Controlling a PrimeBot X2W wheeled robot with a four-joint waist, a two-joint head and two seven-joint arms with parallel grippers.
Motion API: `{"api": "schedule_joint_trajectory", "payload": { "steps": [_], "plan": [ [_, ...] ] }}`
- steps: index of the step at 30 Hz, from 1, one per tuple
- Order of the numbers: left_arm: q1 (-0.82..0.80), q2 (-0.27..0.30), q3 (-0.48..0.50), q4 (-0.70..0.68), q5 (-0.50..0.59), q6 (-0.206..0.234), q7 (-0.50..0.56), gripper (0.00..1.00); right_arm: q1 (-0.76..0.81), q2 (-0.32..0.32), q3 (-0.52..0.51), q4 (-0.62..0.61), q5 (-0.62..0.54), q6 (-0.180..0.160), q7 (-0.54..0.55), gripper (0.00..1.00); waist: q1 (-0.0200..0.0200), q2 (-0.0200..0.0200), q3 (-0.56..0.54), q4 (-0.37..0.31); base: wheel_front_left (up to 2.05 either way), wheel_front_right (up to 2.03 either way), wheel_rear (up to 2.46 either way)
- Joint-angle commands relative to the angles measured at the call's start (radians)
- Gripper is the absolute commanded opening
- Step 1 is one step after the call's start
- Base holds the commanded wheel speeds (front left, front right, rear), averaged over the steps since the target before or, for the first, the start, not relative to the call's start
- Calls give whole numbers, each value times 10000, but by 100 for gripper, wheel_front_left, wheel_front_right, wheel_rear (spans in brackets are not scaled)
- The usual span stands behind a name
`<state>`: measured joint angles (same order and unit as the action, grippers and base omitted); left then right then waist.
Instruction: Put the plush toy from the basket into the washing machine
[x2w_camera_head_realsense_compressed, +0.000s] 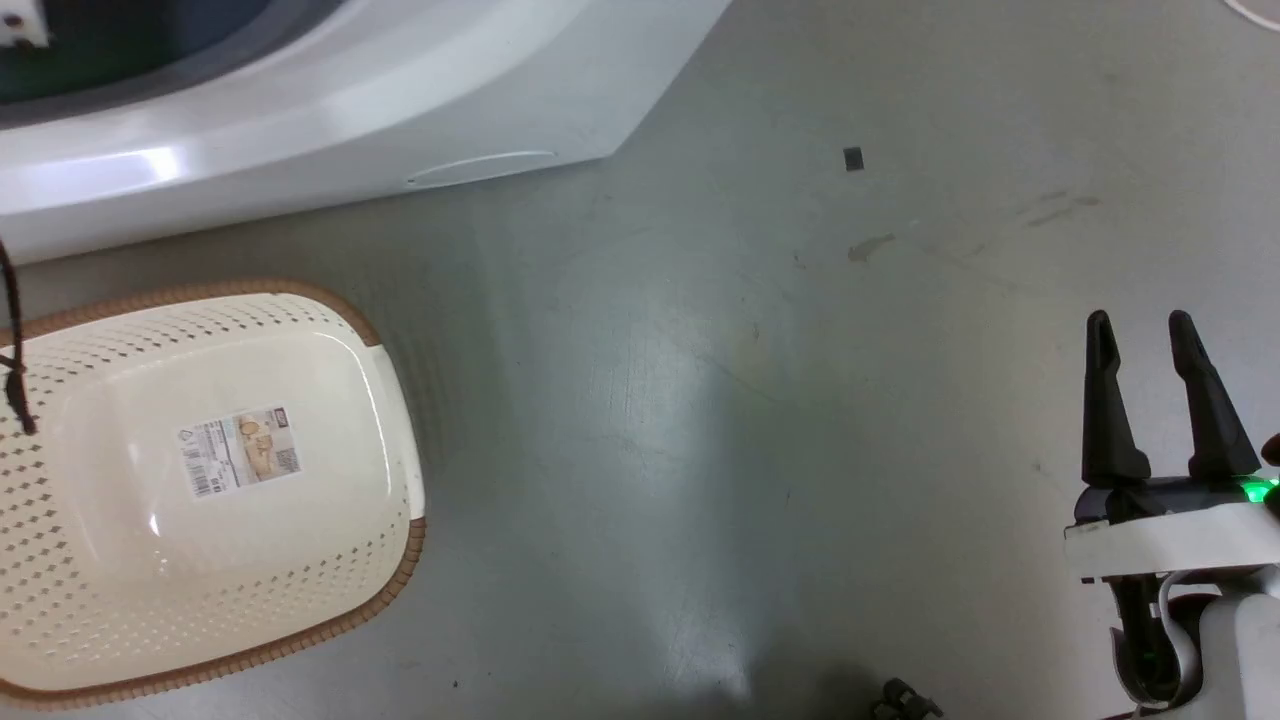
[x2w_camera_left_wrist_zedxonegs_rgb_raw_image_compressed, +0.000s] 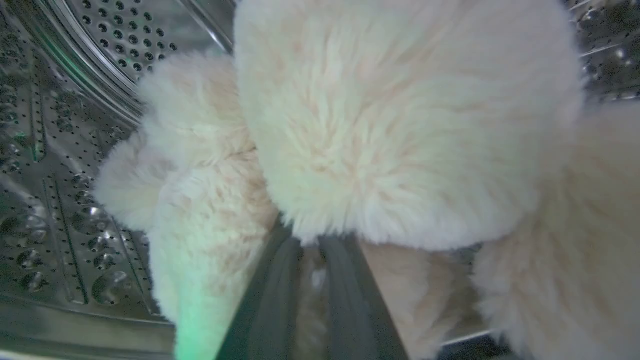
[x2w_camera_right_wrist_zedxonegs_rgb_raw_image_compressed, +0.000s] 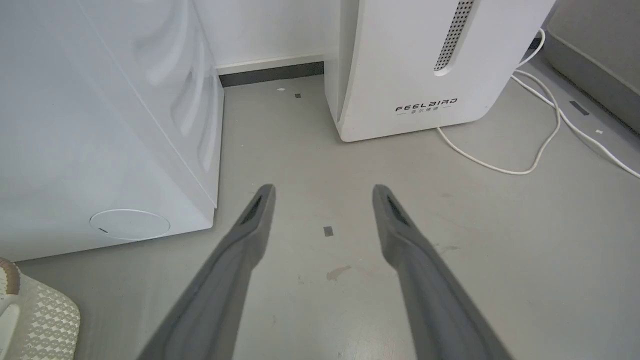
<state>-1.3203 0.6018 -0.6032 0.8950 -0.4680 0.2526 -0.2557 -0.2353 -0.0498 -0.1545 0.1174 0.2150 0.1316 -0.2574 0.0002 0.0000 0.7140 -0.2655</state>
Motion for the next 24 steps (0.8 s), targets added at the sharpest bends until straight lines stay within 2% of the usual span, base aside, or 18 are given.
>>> {"api": "schedule_joint_trajectory", "payload": {
  "steps": [1,10,11,12,24],
  "plan": [
    [-325,83,46,22,62,54,-11,0,-166,-4,43,-49,68,-9,-44,100,-2,0,116,-68,0,0,0],
    [-1199,255,66,250,94,-3,168,0,-305,-4,218,-34,122,-9,-44,100,-2,0,363,-133,0,0,0],
    [-1227,248,8,260,150,-10,154,41,-311,-4,219,-24,123,-9,-44,100,-2,0,360,-127,0,0,0],
    [-1244,221,15,264,144,14,135,100,-313,-4,220,-11,123,-9,-44,100,-2,0,353,-119,0,0,0],
    [-287,-161,111,759,-383,-277,35,100,-179,-4,200,110,-20,-9,-44,100,-2,0,-435,85,0,0,0]
  ]
}}
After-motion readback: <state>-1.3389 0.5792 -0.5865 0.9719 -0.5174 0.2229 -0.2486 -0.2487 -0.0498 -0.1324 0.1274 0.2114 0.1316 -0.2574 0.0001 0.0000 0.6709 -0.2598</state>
